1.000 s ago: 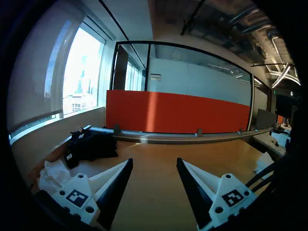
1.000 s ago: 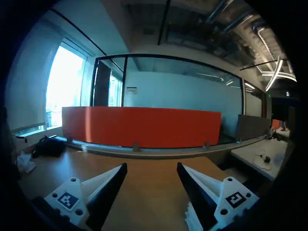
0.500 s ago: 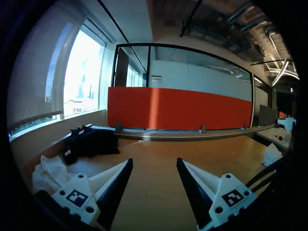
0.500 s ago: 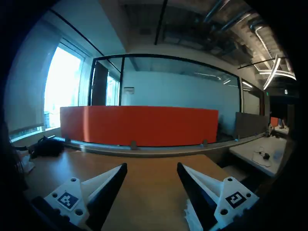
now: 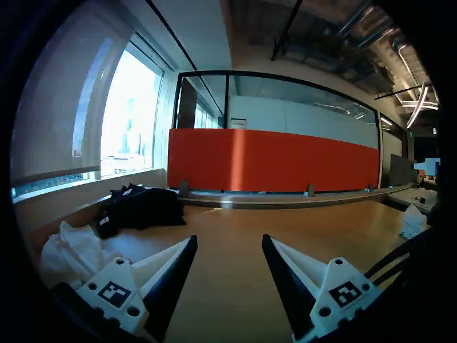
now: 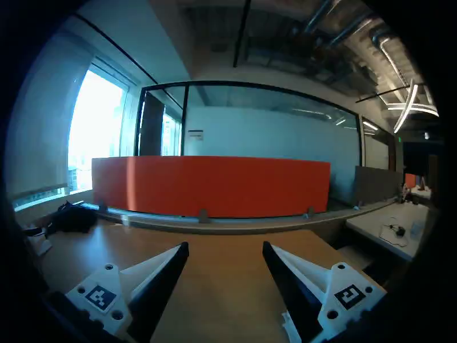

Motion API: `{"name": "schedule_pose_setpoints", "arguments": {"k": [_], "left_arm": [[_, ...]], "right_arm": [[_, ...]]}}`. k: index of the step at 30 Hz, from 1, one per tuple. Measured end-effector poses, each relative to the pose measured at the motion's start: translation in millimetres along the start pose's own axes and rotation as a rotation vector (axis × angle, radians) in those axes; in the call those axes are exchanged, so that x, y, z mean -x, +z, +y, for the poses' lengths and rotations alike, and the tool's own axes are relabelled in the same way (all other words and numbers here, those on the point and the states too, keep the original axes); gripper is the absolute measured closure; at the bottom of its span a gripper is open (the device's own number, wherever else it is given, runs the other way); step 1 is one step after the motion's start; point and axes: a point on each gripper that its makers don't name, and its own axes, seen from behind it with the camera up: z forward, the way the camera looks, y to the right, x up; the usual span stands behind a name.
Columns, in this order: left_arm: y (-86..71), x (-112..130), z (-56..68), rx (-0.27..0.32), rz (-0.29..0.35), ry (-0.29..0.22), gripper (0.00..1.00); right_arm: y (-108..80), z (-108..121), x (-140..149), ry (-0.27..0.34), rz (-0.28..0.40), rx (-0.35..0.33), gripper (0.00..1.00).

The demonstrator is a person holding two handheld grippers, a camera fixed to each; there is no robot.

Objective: Fold towel

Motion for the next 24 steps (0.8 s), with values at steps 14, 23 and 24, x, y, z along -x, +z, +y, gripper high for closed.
{"name": "schedule_pose_setpoints", "arguments": {"k": [14, 23, 24], "left_arm": [[0.9, 20, -10.0, 0.001, 0.041, 0.000, 0.17], [2.0, 21, -8.8, -0.001, 0.057, 0.032, 0.17], [1.7, 21, -8.7, -0.003, 0.059, 0.037, 0.17]], "right_arm": [[-7.3, -2, 9, -0.002, 0.026, 0.011, 0.00], [-7.5, -6, 8, -0.004, 0.031, 0.005, 0.00], [-7.2, -6, 8, -0.003, 0.031, 0.005, 0.00]]}}
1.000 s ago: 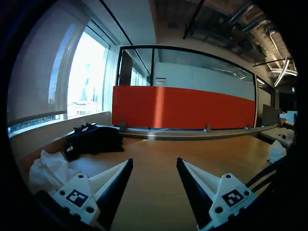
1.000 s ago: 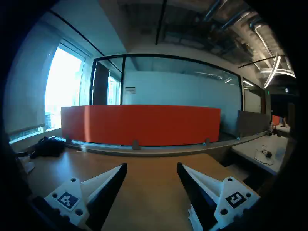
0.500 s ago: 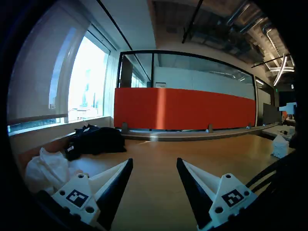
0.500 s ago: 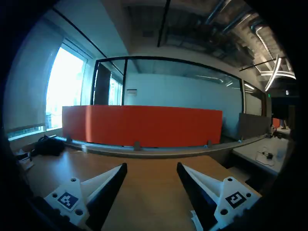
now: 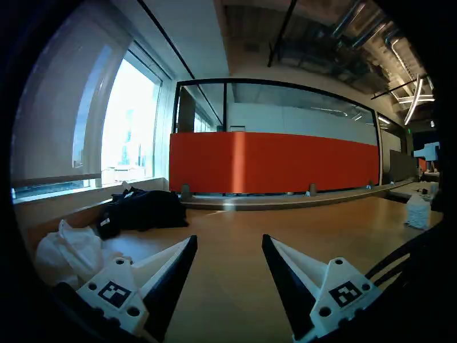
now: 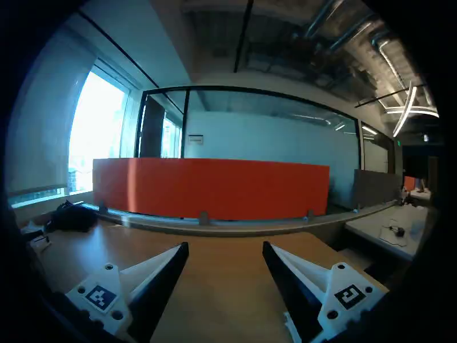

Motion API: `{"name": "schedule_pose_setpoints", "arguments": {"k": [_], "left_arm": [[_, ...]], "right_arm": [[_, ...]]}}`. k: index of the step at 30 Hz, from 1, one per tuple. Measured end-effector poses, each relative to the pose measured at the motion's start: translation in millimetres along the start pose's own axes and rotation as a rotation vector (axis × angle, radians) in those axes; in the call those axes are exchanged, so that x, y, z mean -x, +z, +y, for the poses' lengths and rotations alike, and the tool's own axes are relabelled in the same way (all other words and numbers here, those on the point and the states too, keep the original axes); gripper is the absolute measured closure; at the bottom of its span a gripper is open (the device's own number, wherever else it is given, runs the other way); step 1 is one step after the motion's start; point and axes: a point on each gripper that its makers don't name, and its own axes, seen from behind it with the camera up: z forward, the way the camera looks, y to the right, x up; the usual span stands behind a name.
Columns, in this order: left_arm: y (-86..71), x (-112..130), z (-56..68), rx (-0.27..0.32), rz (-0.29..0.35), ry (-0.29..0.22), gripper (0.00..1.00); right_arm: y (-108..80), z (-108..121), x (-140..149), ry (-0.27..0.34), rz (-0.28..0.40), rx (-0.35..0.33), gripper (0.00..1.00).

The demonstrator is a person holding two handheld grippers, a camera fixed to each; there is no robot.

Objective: Fold towel

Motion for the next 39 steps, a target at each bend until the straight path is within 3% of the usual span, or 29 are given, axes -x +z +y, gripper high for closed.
{"name": "schedule_pose_setpoints", "arguments": {"k": [20, 32, 39], "left_arm": [[-3.0, 3, 1.4, -0.007, 0.008, 0.016, 0.17], [-2.6, 3, 2.9, -0.007, 0.008, 0.016, 0.17], [-2.6, 3, 3.7, -0.007, 0.008, 0.016, 0.17]], "right_arm": [[9.3, 19, 14, 0.002, 0.031, 0.003, 0.00], [14.5, 26, 67, 0.022, 0.012, -0.035, 0.00], [10.8, 30, 88, 0.069, 0.013, -0.027, 0.00]]}}
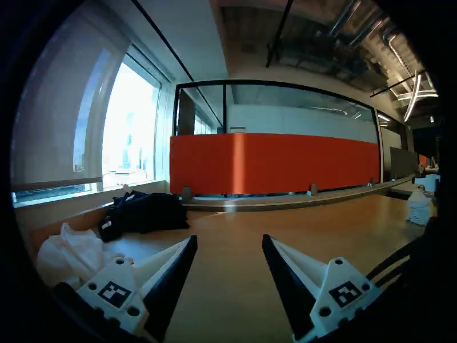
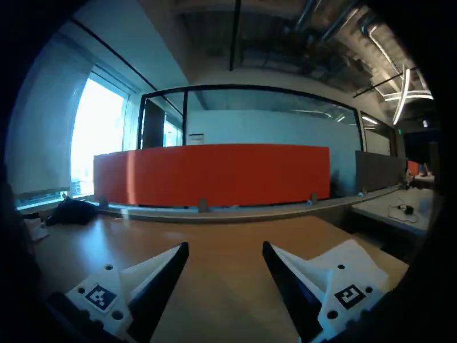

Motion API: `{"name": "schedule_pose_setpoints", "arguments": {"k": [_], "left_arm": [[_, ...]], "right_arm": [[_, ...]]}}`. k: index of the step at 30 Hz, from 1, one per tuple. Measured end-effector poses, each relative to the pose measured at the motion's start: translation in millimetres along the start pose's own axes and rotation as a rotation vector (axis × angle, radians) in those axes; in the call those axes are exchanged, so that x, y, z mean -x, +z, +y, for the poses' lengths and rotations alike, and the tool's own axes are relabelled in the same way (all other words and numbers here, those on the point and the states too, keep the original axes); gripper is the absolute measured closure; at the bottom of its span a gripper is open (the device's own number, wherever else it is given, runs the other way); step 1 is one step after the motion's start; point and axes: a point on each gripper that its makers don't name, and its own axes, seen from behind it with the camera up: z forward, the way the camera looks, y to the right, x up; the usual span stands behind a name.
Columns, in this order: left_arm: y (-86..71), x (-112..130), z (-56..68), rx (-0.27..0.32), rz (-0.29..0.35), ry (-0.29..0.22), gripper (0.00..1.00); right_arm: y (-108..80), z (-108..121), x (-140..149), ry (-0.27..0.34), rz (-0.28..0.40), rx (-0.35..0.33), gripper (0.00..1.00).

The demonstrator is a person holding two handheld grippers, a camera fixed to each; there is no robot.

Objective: Fold towel

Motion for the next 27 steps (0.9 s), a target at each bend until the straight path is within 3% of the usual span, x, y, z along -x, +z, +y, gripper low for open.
{"name": "schedule_pose_setpoints", "arguments": {"k": [11, 27], "left_arm": [[0.2, 1, 0.4, 0.000, 0.000, 0.000, 0.17], [0.3, 1, 0.1, 0.000, 0.001, 0.000, 0.17]], "right_arm": [[-0.2, -8, 18, 0.019, 0.005, -0.011, 0.00], [-3.4, -18, 29, -0.008, 0.014, -0.024, 0.00]]}}
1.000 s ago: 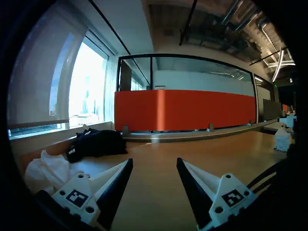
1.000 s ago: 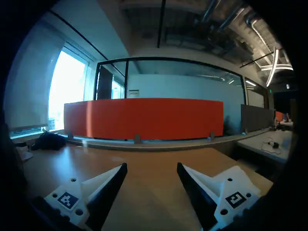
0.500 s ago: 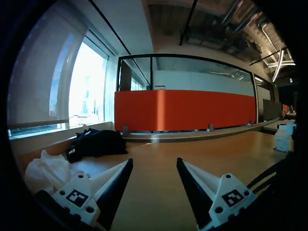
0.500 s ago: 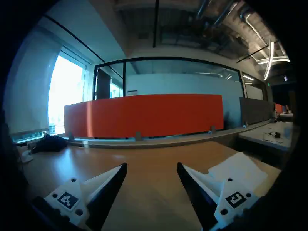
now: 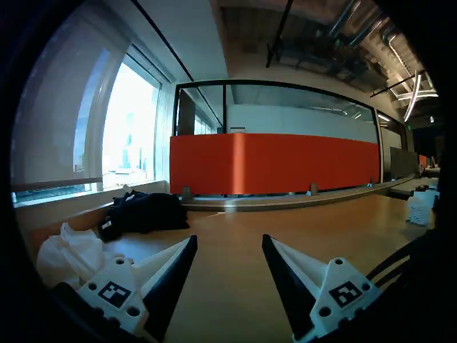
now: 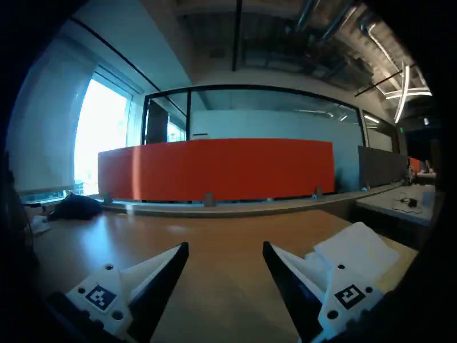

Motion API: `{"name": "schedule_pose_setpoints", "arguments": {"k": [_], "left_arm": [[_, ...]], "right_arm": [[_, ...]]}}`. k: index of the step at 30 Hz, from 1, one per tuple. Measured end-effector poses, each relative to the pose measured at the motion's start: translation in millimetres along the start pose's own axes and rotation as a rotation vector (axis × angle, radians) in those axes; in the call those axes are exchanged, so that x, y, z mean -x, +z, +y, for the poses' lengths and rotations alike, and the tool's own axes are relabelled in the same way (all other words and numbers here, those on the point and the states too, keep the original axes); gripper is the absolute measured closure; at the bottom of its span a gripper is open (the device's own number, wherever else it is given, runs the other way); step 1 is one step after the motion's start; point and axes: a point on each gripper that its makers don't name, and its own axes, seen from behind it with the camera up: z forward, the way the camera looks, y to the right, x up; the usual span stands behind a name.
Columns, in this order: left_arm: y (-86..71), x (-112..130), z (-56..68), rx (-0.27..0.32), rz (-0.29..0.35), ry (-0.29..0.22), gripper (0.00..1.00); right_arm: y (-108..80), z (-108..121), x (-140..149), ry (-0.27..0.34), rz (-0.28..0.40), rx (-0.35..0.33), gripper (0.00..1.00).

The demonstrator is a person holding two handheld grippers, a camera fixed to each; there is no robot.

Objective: Fold towel

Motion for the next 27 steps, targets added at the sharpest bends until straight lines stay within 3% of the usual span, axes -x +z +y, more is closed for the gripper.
{"name": "schedule_pose_setpoints", "arguments": {"k": [8, 27], "left_arm": [[0.0, 0.2, 0.1, 0.000, 0.000, 0.000, 0.17], [-0.2, 0.2, 0.1, 0.000, 0.000, 0.001, 0.16]], "right_arm": [[-2.9, -5.2, 1.0, -0.027, 0.009, -0.006, 0.00], [-3.1, -4.6, 0.2, -0.026, 0.006, -0.001, 0.00]]}}
